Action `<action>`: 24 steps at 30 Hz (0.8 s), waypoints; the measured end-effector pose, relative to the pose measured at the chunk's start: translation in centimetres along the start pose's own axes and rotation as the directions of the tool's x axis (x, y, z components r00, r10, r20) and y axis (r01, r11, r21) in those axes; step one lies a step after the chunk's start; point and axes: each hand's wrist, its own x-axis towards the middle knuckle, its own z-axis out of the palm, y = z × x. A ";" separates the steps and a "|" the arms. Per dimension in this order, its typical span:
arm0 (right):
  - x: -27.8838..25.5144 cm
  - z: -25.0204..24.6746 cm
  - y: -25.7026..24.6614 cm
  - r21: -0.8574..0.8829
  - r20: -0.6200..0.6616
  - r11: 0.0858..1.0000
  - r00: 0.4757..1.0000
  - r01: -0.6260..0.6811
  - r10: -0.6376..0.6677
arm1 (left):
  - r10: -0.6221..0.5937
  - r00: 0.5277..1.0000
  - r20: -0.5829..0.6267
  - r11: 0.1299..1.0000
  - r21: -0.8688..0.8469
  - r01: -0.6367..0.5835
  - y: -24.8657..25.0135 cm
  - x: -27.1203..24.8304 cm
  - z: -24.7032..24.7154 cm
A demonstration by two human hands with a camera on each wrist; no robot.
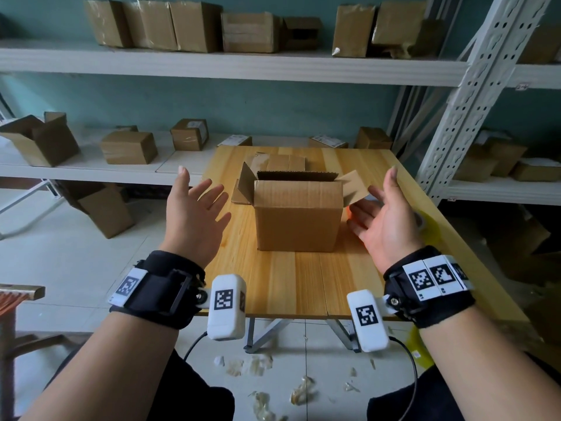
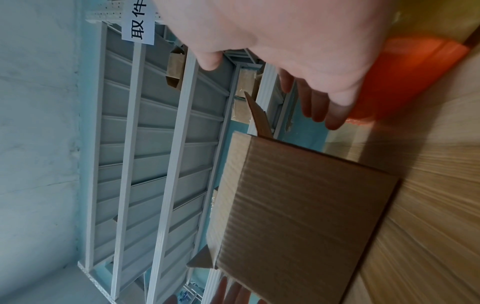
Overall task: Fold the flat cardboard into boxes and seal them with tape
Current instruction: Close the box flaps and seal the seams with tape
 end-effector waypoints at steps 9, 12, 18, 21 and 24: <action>-3.5 4.5 1.5 -0.325 0.028 0.944 0.999 0.052 -0.045 | -0.027 0.999 -0.032 0.981 0.190 0.032 -3.1 -1.3 4.1; -3.8 5.0 0.5 -0.384 0.053 0.921 0.997 0.065 -0.048 | 0.084 0.995 -0.055 0.976 0.205 -0.071 -2.5 -1.9 5.3; -2.3 5.0 -4.2 -0.295 0.057 0.941 0.986 0.164 -0.154 | 0.171 0.975 0.141 0.978 0.098 -0.185 -0.4 -3.1 8.5; 0.0 4.5 -7.5 -0.304 0.059 0.935 0.983 0.183 -0.173 | 0.153 0.962 0.224 0.976 0.118 -0.182 0.6 -1.8 11.8; 3.9 3.5 -11.3 -0.360 0.048 0.909 0.978 0.208 -0.205 | 0.115 0.948 0.297 0.963 0.200 -0.180 1.2 0.7 15.8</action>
